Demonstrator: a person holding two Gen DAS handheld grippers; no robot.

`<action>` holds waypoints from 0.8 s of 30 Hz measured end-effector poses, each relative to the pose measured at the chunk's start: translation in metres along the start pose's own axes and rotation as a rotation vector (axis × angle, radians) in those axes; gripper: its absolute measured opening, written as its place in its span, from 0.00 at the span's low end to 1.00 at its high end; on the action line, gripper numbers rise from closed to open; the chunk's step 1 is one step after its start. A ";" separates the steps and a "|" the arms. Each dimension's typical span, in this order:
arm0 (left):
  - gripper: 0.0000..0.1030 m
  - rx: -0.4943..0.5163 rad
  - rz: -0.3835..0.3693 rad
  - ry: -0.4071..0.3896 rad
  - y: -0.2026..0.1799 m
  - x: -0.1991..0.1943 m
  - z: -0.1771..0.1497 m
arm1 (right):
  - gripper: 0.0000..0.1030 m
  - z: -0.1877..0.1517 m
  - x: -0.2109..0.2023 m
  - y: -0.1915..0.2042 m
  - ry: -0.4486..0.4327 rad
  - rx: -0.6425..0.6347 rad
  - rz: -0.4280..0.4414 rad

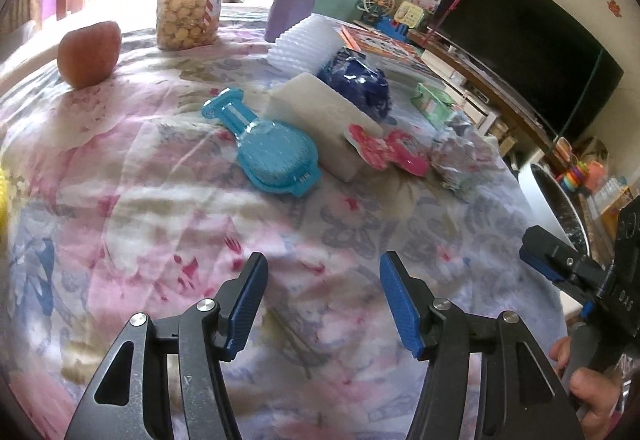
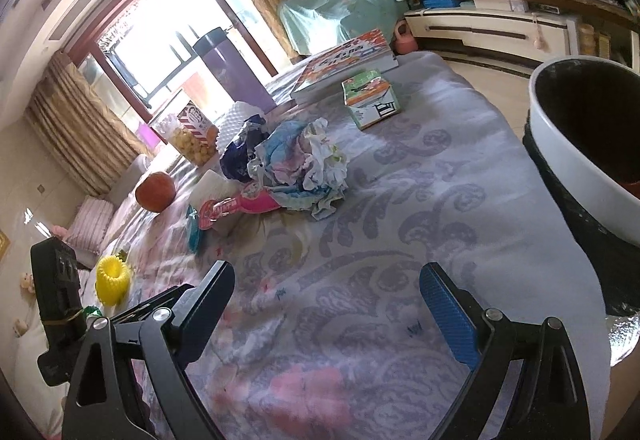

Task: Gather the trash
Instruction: 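Move both open tools back toward the remaining trash on the table, then grasp the blue brush with the left tool while the right tool grasps the crumpled wrapper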

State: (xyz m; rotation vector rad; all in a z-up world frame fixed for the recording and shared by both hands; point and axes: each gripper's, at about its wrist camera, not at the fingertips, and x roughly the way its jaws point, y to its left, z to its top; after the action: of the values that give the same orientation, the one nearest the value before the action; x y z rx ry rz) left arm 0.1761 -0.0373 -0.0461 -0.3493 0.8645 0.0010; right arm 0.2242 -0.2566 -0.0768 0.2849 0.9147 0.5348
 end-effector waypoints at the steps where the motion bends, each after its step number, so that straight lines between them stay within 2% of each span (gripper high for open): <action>1: 0.58 -0.001 0.003 -0.002 0.000 0.001 0.002 | 0.92 0.001 0.003 0.001 0.003 0.000 0.001; 16: 0.59 -0.030 0.021 0.004 0.021 0.038 0.042 | 0.92 0.029 0.036 0.010 -0.004 -0.002 0.023; 24: 0.60 -0.063 0.021 -0.019 0.030 0.058 0.061 | 0.92 0.044 0.058 0.006 -0.005 0.032 0.033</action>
State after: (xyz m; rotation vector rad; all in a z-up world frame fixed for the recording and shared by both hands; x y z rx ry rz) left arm 0.2555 0.0011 -0.0618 -0.3988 0.8504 0.0506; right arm 0.2866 -0.2196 -0.0872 0.3310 0.9158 0.5503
